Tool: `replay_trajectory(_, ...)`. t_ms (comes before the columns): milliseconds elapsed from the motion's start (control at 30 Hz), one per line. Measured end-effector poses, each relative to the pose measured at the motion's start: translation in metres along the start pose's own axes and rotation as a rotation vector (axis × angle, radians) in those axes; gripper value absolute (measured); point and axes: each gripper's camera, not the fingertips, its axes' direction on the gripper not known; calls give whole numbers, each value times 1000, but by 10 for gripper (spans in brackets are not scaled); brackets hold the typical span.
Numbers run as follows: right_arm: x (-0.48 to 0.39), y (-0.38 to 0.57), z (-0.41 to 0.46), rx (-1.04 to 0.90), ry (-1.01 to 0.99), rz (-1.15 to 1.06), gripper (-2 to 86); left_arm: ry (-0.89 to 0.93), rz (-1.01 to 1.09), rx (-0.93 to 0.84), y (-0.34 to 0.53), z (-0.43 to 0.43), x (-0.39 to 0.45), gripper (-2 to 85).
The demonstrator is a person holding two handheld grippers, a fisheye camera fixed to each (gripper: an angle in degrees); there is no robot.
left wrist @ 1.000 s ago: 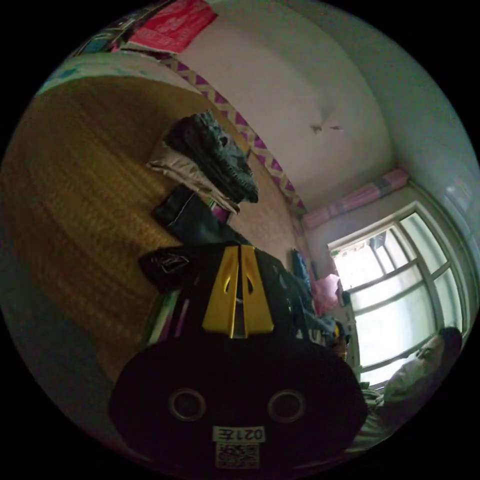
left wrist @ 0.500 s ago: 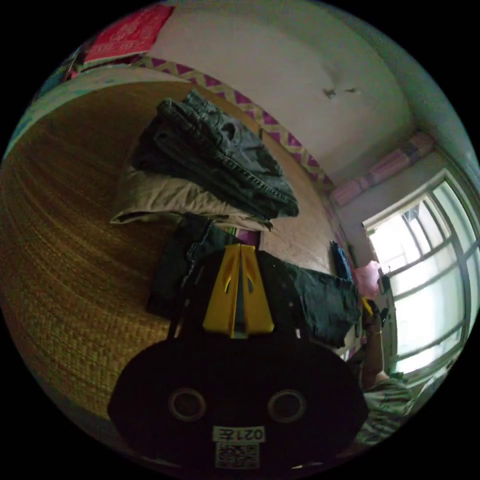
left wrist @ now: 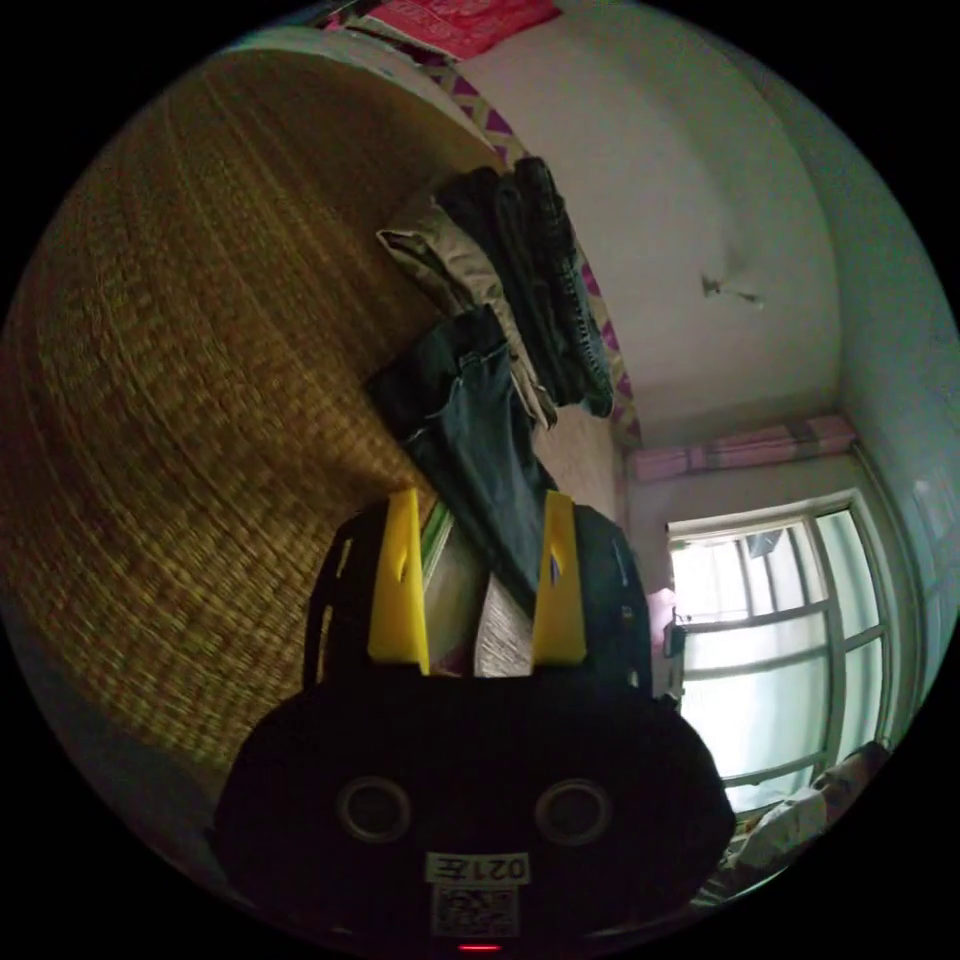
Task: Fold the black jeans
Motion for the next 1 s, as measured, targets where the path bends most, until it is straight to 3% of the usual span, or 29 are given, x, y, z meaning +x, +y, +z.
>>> replay_trajectory(367, 23, 85, -73, 164, -68, 83, 1, 6, -62, 75, 9, 93, -14, 76)
replay_trajectory(500, 62, 113, -101, 205, -108, 158, -3, -14, -67, 105, 27, 127, -19, 3)
replay_trajectory(600, 88, 134, -127, 245, -125, 195, -5, 22, -18, 114, 46, 144, -15, -7)
replay_trajectory(767, 127, 169, -177, 299, -96, 238, -6, 7, 212, 166, 92, 161, 54, -9)
replay_trajectory(1000, 177, 219, -265, 375, -31, 242, -6, -24, 884, 125, 251, 270, 255, -10)
